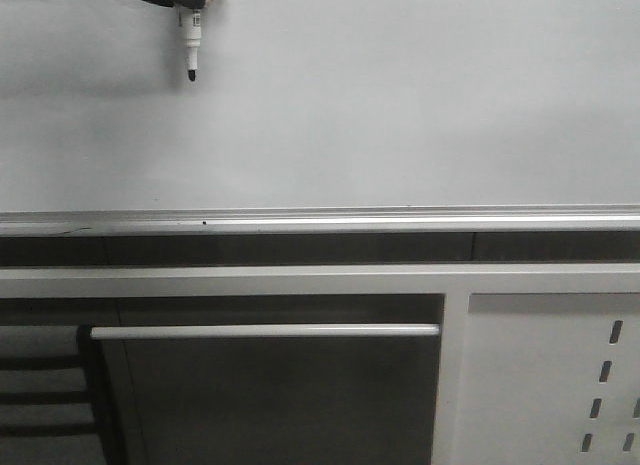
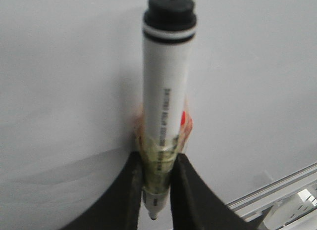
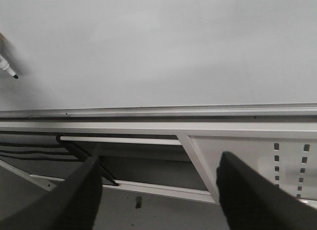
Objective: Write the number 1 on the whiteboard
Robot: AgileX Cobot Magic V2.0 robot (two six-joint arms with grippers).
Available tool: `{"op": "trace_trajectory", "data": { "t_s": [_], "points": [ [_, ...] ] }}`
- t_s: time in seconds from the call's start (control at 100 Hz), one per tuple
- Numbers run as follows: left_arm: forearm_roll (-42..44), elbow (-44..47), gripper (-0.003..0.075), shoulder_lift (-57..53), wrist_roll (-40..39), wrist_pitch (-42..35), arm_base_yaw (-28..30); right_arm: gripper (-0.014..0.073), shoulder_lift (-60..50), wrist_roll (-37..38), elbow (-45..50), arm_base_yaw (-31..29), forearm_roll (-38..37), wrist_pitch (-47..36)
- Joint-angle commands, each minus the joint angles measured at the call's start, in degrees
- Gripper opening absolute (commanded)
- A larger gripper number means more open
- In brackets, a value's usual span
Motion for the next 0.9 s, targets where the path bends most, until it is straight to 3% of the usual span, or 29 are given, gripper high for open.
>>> {"op": "trace_trajectory", "data": {
  "t_s": [0.0, 0.18, 0.37, 0.57, 0.75, 0.89],
  "points": [
    [1.3, -1.9, -0.002, -2.4, 0.0, -0.1, -0.4, 0.0449, 0.8, -0.4, -2.1, 0.0, 1.5, -2.8],
    [1.3, -0.6, -0.002, -5.8, 2.1, 6.4, -0.4, 0.0447, 0.8, -2.0, -2.1, 0.0, 2.7, -1.5],
    [3.1, 2.7, -0.002, -7.0, 2.5, 18.6, -0.4, 0.0447, 4.9, -14.0, -5.2, 0.0, 12.8, 6.6],
    [7.2, 5.0, -0.002, -6.9, 2.5, 30.7, -2.9, 0.0446, 13.2, -19.8, -13.3, 0.3, 16.9, 16.0],
    [8.7, 6.2, -0.002, -5.4, 2.5, 35.3, -6.3, 0.0384, 21.4, -23.5, -21.9, 4.2, 17.7, 25.0],
    [8.7, 6.2, -0.002, -3.4, 2.5, 39.0, -7.8, 0.0384, 26.8, -23.8, -28.1, 8.6, 17.5, 28.6]
  ]
}}
